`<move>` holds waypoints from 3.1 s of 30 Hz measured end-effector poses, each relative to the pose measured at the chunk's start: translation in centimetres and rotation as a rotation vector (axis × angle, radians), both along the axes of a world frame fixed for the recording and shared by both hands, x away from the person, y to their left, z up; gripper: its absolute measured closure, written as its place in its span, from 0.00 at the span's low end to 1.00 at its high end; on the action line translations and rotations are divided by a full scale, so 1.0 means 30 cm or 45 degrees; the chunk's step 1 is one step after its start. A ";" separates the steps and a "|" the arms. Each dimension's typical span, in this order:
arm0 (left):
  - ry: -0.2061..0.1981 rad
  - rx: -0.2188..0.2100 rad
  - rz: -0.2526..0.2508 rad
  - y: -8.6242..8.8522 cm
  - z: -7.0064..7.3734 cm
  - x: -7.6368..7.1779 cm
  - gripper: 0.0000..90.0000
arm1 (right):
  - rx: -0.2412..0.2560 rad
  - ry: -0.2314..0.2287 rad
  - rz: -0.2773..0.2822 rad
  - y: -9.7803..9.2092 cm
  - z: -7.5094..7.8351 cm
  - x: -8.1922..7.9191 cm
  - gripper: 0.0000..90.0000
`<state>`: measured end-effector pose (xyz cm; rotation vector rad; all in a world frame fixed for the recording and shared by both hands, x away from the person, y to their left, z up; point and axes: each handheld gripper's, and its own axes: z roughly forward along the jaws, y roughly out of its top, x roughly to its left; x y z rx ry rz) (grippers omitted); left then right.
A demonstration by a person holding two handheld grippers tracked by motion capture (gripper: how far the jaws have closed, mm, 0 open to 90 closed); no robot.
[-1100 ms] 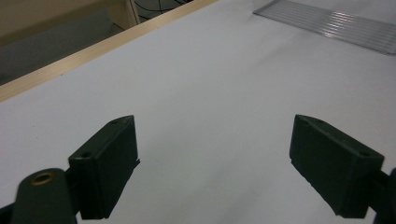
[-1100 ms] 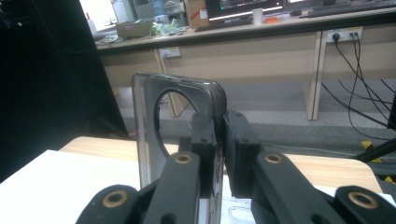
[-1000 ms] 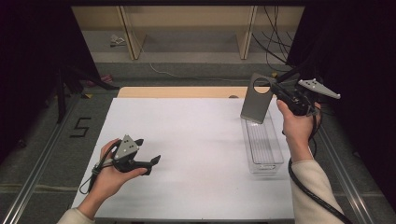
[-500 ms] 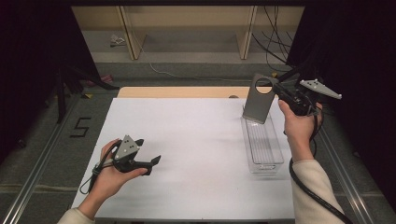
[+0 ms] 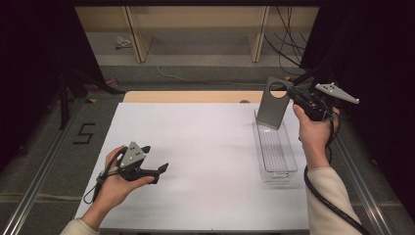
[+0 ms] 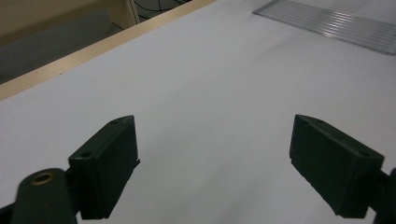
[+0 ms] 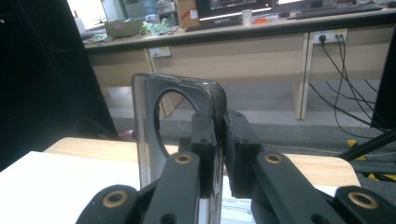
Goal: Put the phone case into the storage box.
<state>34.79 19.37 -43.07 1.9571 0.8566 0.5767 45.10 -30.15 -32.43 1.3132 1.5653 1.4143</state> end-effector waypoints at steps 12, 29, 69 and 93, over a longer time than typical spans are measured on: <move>-0.002 0.000 0.001 0.002 0.001 0.000 0.17 | -0.021 -0.002 -0.008 -0.004 0.001 0.001 0.93; -0.004 -0.001 0.005 0.004 0.001 0.000 0.17 | -0.033 0.003 -0.023 -0.013 -0.002 0.005 0.93; -0.006 -0.001 0.008 0.006 0.002 0.000 0.17 | -0.091 0.002 -0.036 -0.023 -0.006 0.021 0.93; -0.005 -0.002 0.006 0.004 0.001 0.001 0.17 | -0.107 0.001 -0.028 -0.020 -0.009 0.034 0.93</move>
